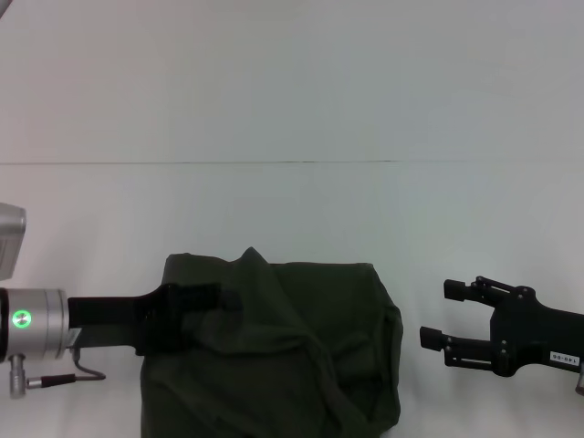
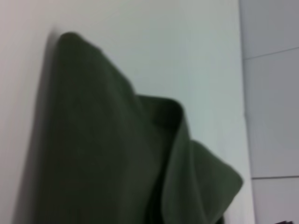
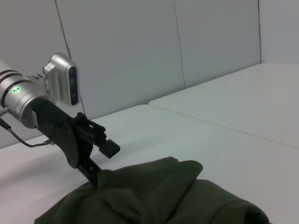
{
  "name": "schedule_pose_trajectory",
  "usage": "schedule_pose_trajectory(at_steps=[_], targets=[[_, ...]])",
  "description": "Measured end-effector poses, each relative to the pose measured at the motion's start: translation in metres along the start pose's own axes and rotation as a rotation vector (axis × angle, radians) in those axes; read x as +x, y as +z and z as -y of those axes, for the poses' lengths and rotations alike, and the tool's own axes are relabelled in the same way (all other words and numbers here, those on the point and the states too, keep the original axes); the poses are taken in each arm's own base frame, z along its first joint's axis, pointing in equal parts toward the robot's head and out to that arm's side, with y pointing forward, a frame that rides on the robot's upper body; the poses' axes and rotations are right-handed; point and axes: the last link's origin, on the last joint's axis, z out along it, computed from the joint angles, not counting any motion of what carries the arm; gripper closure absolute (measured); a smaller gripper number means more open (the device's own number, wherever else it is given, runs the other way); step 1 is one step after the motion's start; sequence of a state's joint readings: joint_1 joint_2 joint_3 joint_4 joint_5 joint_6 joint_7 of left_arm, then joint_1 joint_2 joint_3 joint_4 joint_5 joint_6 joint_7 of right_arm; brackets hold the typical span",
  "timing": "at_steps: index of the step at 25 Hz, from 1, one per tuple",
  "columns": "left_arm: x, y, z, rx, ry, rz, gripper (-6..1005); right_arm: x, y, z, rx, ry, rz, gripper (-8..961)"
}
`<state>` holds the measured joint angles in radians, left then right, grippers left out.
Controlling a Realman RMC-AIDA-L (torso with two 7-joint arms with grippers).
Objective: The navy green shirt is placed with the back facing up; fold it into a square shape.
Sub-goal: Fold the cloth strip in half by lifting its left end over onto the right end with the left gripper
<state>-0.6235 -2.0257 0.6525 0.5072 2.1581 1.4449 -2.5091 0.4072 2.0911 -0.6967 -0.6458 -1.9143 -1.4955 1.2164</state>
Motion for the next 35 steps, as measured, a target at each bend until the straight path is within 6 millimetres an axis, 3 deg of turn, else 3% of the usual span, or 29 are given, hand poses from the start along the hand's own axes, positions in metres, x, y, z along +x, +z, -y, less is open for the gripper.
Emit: schedule_pose_trajectory(at_steps=[10,13,19,30,35], targets=[[0.001,0.006,0.002,0.03,0.064,-0.001,229,-0.001,0.0,-0.001,-0.006,-0.001,0.004,53],[0.001,0.004,0.002,0.034,0.064,-0.002,462,-0.002,0.0,-0.001,-0.009,-0.002,0.006,53],[-0.001,0.004,0.004,0.034,0.058,-0.002,703,-0.002,0.0,-0.001,-0.013,-0.002,0.01,53],[-0.001,0.017,-0.011,-0.057,0.058,-0.029,930,-0.002,0.0,-0.002,-0.014,-0.001,0.01,53],[0.002,0.026,-0.024,-0.132,0.047,-0.068,954,-0.002,-0.001,-0.001,-0.009,0.002,0.012,53]])
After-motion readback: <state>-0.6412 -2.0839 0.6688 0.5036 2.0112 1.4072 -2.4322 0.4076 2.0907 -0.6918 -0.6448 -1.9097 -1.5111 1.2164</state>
